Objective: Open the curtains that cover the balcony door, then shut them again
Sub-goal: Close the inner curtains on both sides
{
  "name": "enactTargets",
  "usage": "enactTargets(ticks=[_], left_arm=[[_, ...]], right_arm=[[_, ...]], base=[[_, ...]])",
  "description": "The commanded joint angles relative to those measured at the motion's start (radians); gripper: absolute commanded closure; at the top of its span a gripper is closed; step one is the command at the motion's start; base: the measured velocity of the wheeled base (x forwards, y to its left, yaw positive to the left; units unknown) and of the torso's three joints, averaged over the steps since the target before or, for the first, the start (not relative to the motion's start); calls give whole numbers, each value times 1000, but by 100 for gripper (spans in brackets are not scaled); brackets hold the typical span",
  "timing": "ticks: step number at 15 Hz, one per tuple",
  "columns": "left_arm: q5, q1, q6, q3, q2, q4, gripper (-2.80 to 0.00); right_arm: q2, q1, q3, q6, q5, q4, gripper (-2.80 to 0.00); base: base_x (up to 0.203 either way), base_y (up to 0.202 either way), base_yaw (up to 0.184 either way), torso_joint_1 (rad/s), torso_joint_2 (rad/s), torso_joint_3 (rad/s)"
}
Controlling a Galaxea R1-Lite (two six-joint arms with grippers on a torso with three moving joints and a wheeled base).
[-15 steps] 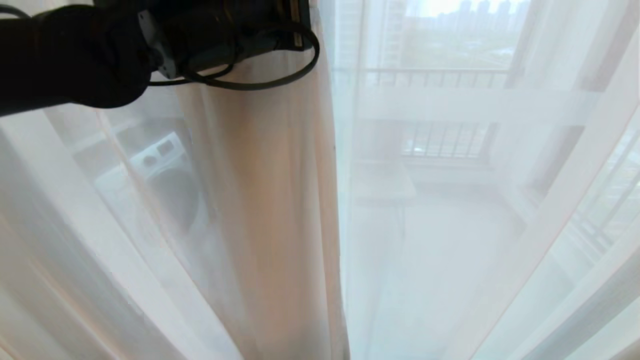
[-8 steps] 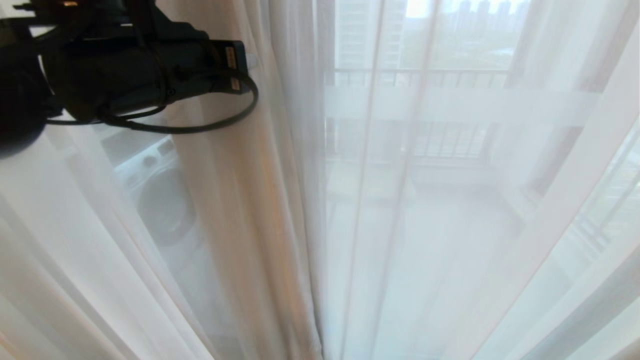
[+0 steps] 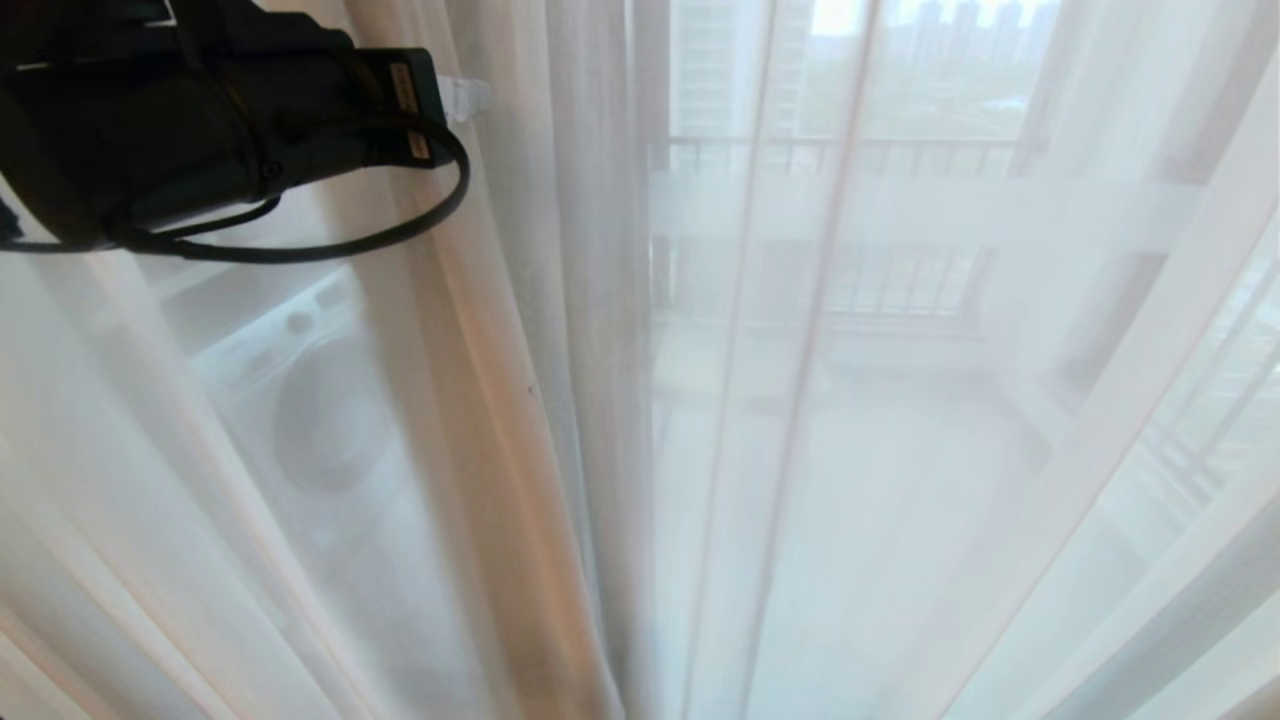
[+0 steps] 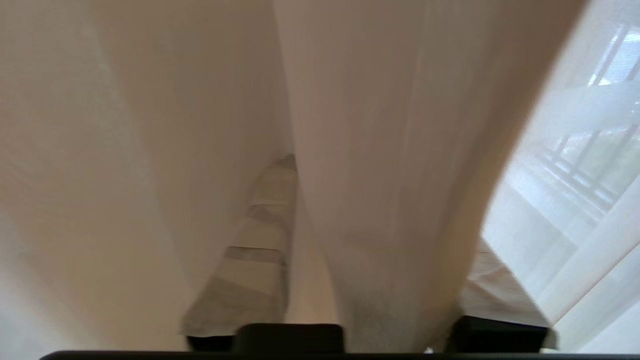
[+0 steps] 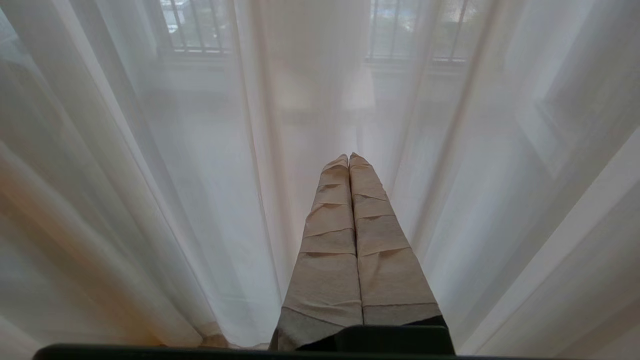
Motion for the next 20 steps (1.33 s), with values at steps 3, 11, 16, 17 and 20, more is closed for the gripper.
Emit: enactTargets(ticks=[3,11,16,17,20], left_arm=[[1,1,-4,38,-76,4,-280],[-9,-8,-9,330,-422,32,-280],[-16,-39,-12,510,-619,90,-280],[-16,-49,-11,518,-633,92,-280],[-18,-61,-10,518,-632,92,-280]], right_arm=[[0,0,0,0,0,0,0],[0,0,0,0,0,0,0],[0,0,0,0,0,0,0],[0,0,0,0,0,0,0],[0,0,0,0,0,0,0]], base=[[0,0,0,0,0,0],[0,0,0,0,0,0],[0,0,0,0,0,0],[0,0,0,0,0,0],[0,0,0,0,0,0]])
